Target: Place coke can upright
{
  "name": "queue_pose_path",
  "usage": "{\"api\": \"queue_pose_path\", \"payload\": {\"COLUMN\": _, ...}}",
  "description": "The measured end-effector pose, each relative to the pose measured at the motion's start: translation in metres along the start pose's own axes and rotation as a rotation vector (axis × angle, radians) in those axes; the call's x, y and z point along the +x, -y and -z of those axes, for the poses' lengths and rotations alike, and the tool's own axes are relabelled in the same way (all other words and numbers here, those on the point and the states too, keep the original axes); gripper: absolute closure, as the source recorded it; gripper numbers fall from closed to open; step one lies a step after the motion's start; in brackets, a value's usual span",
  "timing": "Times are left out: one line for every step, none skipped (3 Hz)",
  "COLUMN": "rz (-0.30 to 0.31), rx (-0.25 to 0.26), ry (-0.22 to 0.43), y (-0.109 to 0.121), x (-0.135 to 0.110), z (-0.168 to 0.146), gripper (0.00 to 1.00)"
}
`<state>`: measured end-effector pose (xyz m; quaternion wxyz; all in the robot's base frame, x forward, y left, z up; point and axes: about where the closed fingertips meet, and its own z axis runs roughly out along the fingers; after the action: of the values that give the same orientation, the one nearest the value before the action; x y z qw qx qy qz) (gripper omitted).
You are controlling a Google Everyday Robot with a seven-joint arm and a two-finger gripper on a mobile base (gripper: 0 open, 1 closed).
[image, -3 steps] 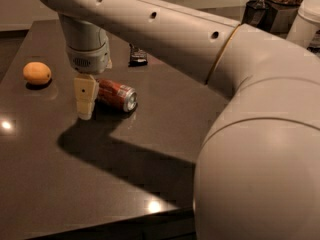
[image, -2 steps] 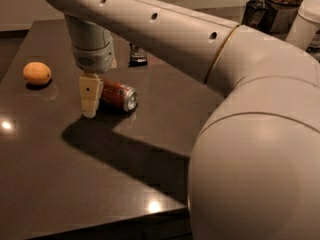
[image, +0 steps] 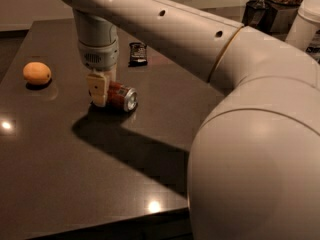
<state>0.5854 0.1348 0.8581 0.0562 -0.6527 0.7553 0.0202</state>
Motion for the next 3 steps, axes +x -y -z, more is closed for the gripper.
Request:
{"api": "queue_pose_path", "payload": {"rz": 0.064, "rx": -0.037, "ry": 0.085, "y": -0.005, "x": -0.001, "z": 0.01, "gripper": 0.64}}
{"api": "queue_pose_path", "payload": {"rz": 0.127, "rx": -0.063, "ry": 0.19, "y": -0.009, "x": -0.002, "z": 0.026, "gripper": 0.86}}
{"api": "queue_pose_path", "payload": {"rz": 0.185, "rx": -0.097, "ry": 0.335, "y": -0.011, "x": -0.002, "z": 0.048, "gripper": 1.0}}
